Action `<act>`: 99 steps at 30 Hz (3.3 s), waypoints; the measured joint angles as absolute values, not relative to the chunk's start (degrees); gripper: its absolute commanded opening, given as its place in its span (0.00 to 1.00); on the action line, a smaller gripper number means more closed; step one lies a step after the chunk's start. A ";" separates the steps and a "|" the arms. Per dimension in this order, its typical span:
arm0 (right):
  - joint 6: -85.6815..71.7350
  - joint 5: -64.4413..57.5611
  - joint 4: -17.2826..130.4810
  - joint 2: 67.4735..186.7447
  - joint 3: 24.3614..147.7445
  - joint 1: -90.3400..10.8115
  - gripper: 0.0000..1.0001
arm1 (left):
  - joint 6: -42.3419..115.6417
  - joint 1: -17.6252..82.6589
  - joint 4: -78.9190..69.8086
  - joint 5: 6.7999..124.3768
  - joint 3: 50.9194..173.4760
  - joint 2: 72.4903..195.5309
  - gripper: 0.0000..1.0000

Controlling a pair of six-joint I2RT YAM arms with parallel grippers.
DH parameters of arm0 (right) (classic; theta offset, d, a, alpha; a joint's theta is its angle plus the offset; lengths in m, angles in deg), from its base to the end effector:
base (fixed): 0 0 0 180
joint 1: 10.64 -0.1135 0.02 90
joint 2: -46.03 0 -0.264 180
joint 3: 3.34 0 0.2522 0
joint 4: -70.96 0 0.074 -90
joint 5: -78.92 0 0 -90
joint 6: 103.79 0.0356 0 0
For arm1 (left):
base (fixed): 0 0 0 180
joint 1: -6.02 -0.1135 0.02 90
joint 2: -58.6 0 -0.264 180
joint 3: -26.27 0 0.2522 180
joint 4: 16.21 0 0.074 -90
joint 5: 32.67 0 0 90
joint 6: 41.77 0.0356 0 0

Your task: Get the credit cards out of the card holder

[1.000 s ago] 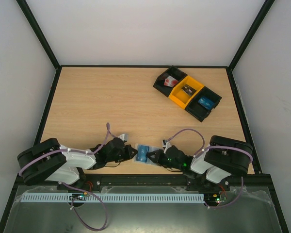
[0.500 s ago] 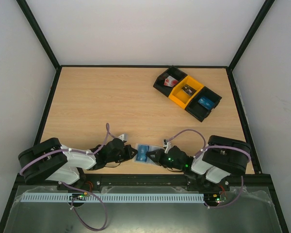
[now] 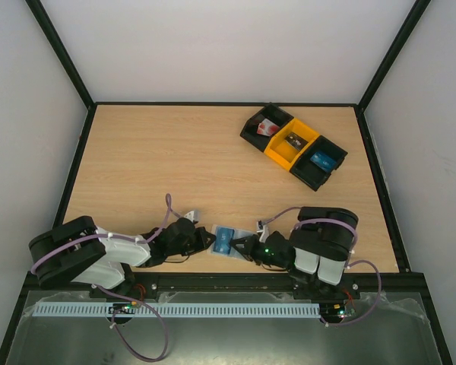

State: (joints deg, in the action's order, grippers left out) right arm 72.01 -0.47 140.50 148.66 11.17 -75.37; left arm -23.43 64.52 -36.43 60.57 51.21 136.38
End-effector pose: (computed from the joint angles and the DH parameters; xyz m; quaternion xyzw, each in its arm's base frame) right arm 0.0749 0.1740 0.0843 0.0948 0.8047 0.5812 0.0752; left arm 0.1073 -0.1790 0.1115 -0.0870 0.8727 -0.4456 0.1797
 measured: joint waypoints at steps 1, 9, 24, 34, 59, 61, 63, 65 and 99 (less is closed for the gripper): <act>72.25 -0.45 142.12 149.79 11.04 -75.32 0.05 | -23.54 64.52 -36.45 60.51 51.19 136.38 0.03; 73.26 -0.27 148.52 154.08 10.82 -75.17 0.02 | -24.37 64.78 -36.91 59.63 50.71 136.25 0.03; 71.68 -1.02 145.29 149.82 10.78 -75.17 0.02 | -25.75 65.63 -36.65 59.35 49.22 134.48 0.03; 68.95 -2.11 133.03 142.25 10.80 -75.17 0.02 | -26.38 65.83 -37.98 59.63 48.54 134.66 0.03; 61.02 -3.29 108.29 130.23 16.16 -75.28 0.12 | -26.84 65.85 -40.38 59.87 48.26 136.01 0.03; 60.76 -4.03 105.40 127.83 16.59 -75.28 0.15 | -26.86 65.85 -40.76 60.05 48.26 136.27 0.03; 60.43 -4.84 103.02 125.18 16.92 -75.28 0.18 | -26.86 65.85 -40.89 60.09 48.26 136.36 0.03; 59.99 -5.67 101.01 123.11 17.40 -75.28 0.18 | -26.86 65.85 -40.91 60.11 48.26 136.38 0.03; 54.11 -9.93 95.13 125.23 21.53 -75.28 0.18 | -27.12 66.24 -43.42 60.35 48.26 138.17 0.03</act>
State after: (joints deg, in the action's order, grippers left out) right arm 54.11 -9.93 95.13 125.23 21.53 -75.28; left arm -27.12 66.24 -43.42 60.35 48.26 138.17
